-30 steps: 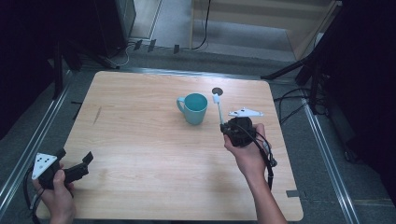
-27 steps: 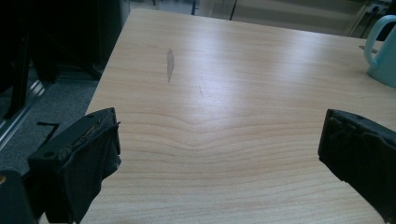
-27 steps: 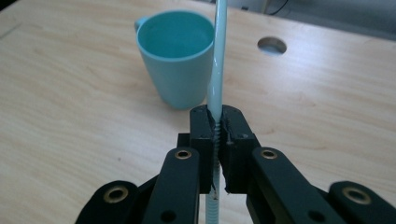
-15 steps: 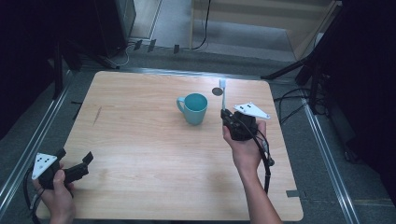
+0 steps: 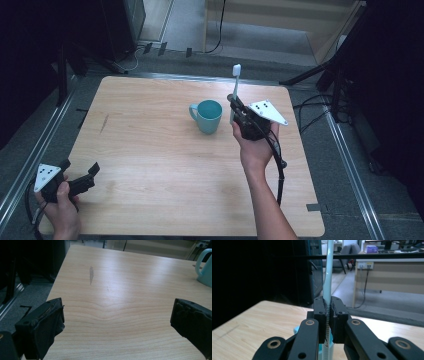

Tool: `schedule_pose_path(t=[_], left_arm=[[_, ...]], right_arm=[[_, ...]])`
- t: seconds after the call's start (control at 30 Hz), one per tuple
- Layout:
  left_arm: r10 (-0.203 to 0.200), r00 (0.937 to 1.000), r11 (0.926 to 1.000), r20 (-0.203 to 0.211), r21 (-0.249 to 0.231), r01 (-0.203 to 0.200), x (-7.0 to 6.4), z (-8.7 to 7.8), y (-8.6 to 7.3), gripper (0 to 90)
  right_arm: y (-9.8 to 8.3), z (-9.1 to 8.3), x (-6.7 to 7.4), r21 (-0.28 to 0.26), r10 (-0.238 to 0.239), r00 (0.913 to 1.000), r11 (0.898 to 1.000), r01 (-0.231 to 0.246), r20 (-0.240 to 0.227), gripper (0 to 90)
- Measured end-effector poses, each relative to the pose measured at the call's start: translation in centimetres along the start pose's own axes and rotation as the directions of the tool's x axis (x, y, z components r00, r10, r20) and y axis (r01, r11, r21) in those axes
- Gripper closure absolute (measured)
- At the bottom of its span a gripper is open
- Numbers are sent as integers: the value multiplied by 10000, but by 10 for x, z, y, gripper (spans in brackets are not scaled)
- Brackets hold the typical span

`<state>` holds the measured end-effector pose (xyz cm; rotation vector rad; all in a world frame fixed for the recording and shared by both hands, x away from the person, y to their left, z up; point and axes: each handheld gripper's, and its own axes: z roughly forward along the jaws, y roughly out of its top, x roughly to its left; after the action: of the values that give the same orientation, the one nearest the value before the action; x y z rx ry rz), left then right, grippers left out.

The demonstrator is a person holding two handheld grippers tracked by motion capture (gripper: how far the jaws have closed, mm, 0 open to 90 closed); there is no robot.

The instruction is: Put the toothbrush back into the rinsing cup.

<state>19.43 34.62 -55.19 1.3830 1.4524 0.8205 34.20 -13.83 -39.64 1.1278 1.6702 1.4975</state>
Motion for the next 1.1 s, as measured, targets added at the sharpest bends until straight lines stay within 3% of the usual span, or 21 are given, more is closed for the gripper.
schedule_pose_path(t=[0.2,0.23,0.43,0.73,0.83,1.1], left_arm=[[-30,10000,10000,26,-17,30,0,0,0,0],[-31,10000,10000,27,-14,31,0,0,0,0],[-21,10000,10000,28,-5,21,0,0,0,0],[-39,10000,10000,43,-24,39,1,0,0,0],[-54,10000,10000,50,-36,54,1,0,0,0],[-73,10000,10000,68,-18,73,1,0,0,0]], right_arm=[[1,16,3,-426,477,9984,9979,-490,-309,851],[0,22,4,-464,739,9963,9960,-760,-448,852],[-7,38,4,-415,905,9946,9948,-926,-505,851],[-24,67,8,-291,857,9956,9958,-868,-371,852],[-33,78,9,23,871,9960,9962,-871,-223,852],[-43,87,10,410,773,9967,9962,-762,-254,852]])
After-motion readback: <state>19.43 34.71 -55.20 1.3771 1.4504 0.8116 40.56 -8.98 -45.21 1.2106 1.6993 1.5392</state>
